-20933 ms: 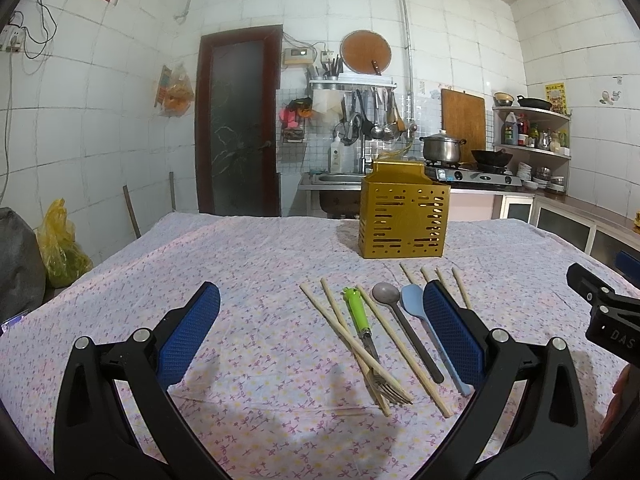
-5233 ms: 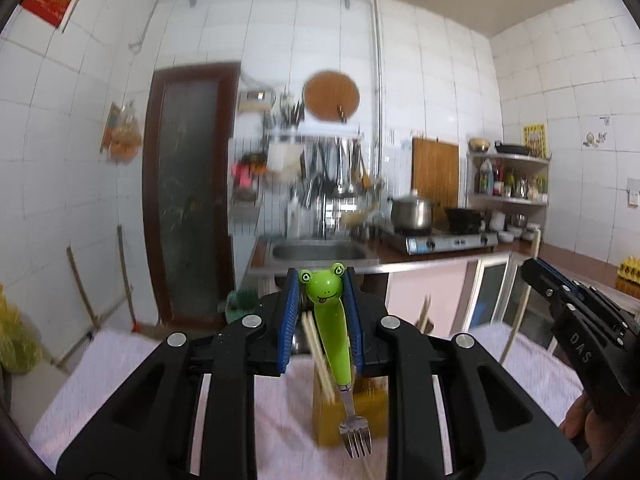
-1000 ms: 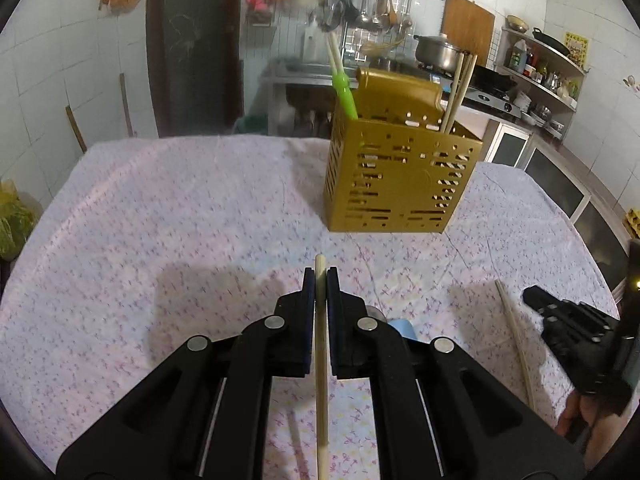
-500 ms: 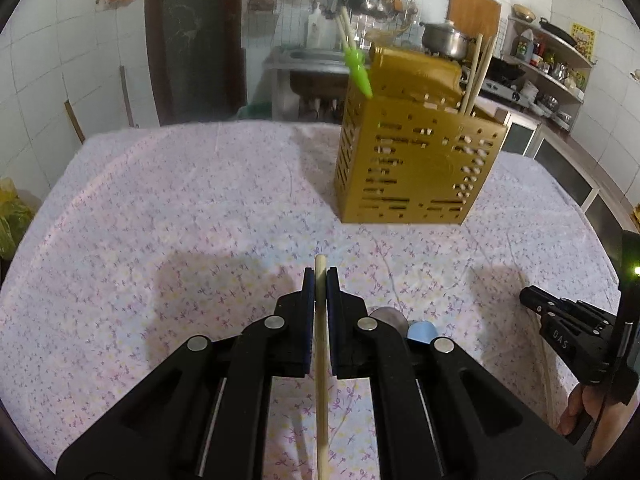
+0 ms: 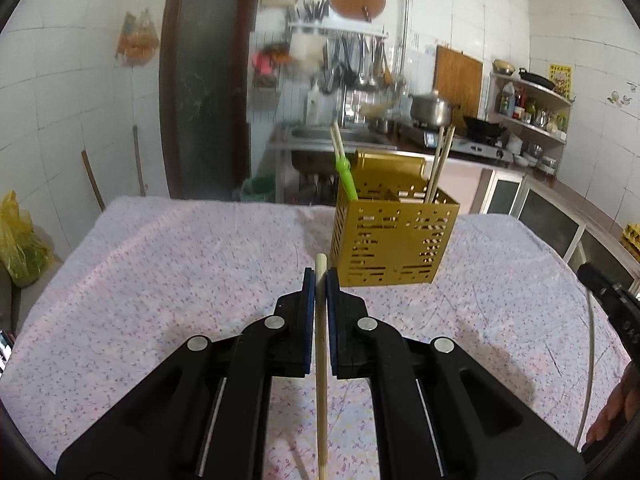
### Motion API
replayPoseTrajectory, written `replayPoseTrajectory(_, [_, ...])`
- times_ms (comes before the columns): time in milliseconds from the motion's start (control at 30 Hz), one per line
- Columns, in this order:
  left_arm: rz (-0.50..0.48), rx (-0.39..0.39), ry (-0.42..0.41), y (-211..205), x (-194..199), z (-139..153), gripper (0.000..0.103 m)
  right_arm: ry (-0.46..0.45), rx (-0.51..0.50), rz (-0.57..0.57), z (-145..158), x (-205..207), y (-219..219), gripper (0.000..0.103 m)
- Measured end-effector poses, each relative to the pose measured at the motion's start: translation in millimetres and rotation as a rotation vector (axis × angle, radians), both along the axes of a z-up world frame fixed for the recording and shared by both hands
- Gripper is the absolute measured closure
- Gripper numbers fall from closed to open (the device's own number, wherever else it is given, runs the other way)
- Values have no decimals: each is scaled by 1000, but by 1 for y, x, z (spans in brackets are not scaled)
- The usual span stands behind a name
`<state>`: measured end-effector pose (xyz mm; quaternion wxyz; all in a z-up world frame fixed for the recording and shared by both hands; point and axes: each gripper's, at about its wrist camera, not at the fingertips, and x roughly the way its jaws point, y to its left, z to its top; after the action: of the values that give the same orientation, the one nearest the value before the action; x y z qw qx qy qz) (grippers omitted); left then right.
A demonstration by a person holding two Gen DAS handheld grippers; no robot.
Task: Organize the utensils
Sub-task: 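Lift both chopsticks over the yellow holder and open both tools to drop them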
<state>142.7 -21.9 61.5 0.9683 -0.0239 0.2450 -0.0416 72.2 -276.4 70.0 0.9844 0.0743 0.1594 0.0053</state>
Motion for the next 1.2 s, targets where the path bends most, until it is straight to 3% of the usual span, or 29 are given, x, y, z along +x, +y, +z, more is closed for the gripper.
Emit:
replayPoseTrajectory(167, [13, 12, -54, 3, -19, 6, 98, -88, -10, 12, 6, -16, 10, 97])
replayPoseTrajectory(933, [-3, 1, -99, 10, -41, 12, 98, -108, 39, -5, 1, -32, -10, 97])
replayPoseTrajectory(1200, [-29, -28, -115, 12, -34, 31, 98, -168, 26, 8, 22, -31, -4, 97])
